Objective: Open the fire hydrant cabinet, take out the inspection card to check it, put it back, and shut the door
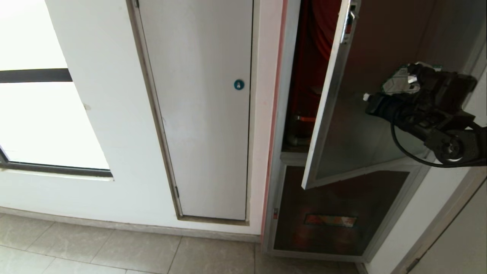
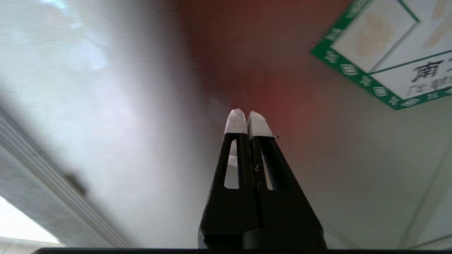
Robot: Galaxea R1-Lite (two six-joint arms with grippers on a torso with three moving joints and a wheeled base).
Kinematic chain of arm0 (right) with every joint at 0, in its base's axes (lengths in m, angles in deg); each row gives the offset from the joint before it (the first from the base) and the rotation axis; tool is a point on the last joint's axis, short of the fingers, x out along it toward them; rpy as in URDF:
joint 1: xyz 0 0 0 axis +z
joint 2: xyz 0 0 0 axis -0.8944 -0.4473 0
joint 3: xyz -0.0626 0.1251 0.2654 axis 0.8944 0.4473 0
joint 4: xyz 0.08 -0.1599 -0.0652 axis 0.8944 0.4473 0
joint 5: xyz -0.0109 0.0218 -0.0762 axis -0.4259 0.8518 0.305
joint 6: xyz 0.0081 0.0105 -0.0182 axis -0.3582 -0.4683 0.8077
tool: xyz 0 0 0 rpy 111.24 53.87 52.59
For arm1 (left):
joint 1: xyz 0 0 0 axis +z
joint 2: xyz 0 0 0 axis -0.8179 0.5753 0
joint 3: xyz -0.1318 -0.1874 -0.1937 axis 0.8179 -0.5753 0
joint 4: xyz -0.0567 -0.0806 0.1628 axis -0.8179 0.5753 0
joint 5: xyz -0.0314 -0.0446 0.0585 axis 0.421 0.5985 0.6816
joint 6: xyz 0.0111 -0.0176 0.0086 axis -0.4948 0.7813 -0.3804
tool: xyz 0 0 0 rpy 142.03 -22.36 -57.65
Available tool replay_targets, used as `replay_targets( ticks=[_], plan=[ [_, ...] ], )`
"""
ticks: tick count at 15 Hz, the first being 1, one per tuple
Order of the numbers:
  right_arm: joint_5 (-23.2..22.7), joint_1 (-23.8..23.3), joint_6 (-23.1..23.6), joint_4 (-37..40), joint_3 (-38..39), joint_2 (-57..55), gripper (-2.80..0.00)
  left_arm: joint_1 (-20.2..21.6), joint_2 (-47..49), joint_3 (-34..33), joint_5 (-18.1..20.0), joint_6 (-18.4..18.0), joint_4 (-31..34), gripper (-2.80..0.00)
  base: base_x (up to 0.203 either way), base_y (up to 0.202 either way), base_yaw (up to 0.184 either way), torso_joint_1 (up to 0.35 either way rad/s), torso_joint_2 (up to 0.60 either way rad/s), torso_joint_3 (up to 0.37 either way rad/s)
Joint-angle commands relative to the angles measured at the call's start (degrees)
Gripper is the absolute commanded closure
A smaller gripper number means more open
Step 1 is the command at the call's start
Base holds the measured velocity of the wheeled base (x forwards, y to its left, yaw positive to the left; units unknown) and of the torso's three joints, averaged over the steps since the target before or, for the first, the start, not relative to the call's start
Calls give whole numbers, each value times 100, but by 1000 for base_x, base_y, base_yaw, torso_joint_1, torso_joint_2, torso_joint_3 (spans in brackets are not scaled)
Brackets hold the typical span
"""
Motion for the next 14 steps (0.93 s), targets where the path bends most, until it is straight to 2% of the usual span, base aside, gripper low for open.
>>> replay_targets(
  ticks=[1, 3, 7, 14],
  plan=[
    [91, 24, -18, 16, -524, -632, 0, 3, 7, -35, -2, 1, -2, 0, 0, 0, 0, 0, 0, 0],
    [168, 28, -24, 82, -914, -932, 0, 3, 7, -35, -2, 1, -2, 0, 0, 0, 0, 0, 0, 0],
    [188, 99, -12, 89, -927, -965, 0, 3, 7, -35, -2, 1, -2, 0, 0, 0, 0, 0, 0, 0],
    [185, 187, -4, 65, 49, -37, 0, 3, 7, -35, -2, 1, -2, 0, 0, 0, 0, 0, 0, 0]
  ],
)
